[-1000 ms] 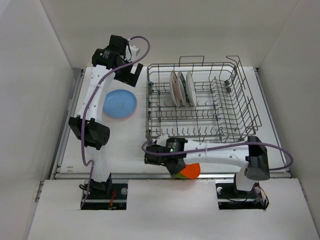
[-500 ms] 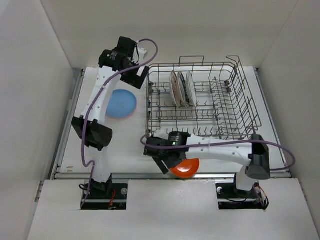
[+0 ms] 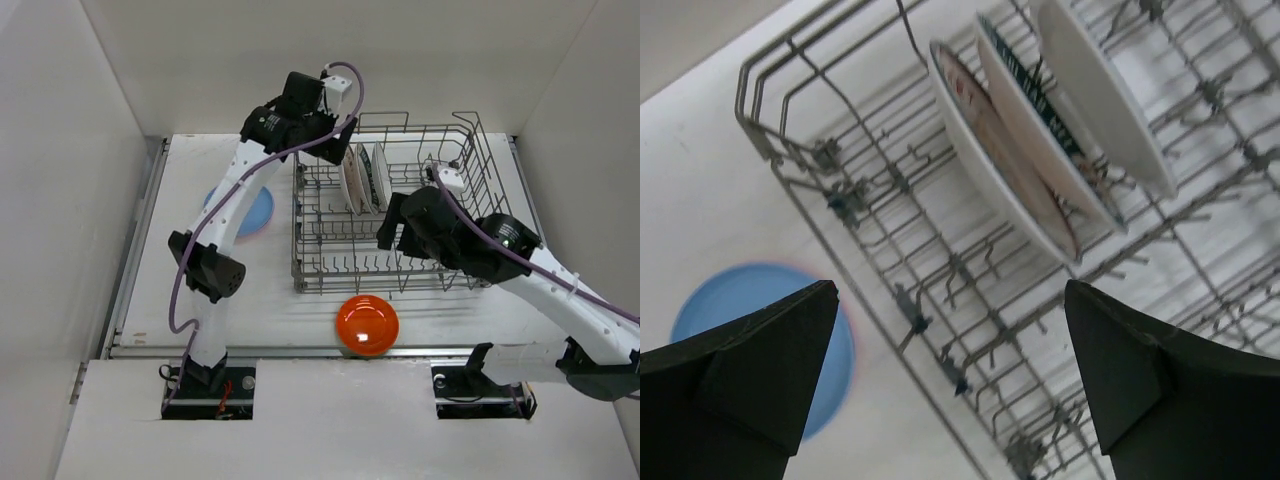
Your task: Unload the plates from the dish rack
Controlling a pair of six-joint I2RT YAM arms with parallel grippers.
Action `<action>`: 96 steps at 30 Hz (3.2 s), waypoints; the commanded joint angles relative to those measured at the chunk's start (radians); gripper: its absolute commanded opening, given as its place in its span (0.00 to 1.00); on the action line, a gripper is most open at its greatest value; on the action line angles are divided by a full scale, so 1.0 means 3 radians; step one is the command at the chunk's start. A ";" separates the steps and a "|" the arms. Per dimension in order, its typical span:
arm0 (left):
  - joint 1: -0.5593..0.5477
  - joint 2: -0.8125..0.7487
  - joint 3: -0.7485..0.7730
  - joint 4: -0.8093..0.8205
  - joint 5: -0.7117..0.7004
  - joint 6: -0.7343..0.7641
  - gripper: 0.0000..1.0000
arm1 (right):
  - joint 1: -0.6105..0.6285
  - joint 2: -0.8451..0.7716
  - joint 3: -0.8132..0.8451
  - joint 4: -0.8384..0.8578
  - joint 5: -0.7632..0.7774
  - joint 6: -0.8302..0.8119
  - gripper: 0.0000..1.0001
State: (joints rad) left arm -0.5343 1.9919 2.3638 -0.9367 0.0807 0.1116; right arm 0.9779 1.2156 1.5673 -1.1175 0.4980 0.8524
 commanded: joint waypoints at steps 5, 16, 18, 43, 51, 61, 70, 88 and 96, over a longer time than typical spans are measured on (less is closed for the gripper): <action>-0.0080 0.0457 0.0379 0.0346 -0.0545 -0.0546 0.73 | -0.0340 -0.0028 -0.0182 -0.0151 0.0436 0.0360 0.84; -0.0111 0.0795 0.0272 0.0285 -0.0493 -0.0582 0.41 | -0.0560 -0.0304 -0.0551 -0.0156 0.0436 0.0559 0.84; -0.0111 0.0841 0.0271 0.0213 -0.0499 -0.0546 0.40 | -0.0560 -0.0304 -0.0586 -0.0156 0.0436 0.0590 0.84; -0.0213 0.0356 0.0609 0.0438 -0.0872 -0.0919 0.00 | -0.0596 -0.0207 -0.0627 -0.0125 0.0303 0.0687 0.84; 0.0281 0.0018 0.0972 0.0147 -0.0822 -0.0883 0.00 | -0.0596 0.0048 -0.0546 0.0222 -0.0268 -0.0221 0.83; 0.2183 -0.0790 -0.0177 -0.0640 0.1979 -0.0532 0.00 | -0.0560 0.0355 -0.0254 0.0851 -0.0653 -0.0740 0.79; 0.2625 -0.1107 -0.2299 -0.2079 0.1746 0.2812 0.00 | -0.0560 0.0892 0.0078 0.0857 -0.0351 -0.0709 0.73; 0.2819 0.0084 -0.2771 -0.1669 0.1628 0.2604 0.49 | -0.0631 0.1940 0.0762 0.0990 0.0610 -0.0785 0.64; 0.2819 -0.0104 -0.2735 -0.1597 0.1444 0.2477 0.81 | -0.0774 0.2518 0.1137 0.0990 0.0646 -0.0868 0.59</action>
State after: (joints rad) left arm 0.3096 2.0480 1.5116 -1.2945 0.5285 0.8688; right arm 0.7715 1.9408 1.8515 -0.8501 0.6510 0.6083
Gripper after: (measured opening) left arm 0.807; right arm 0.603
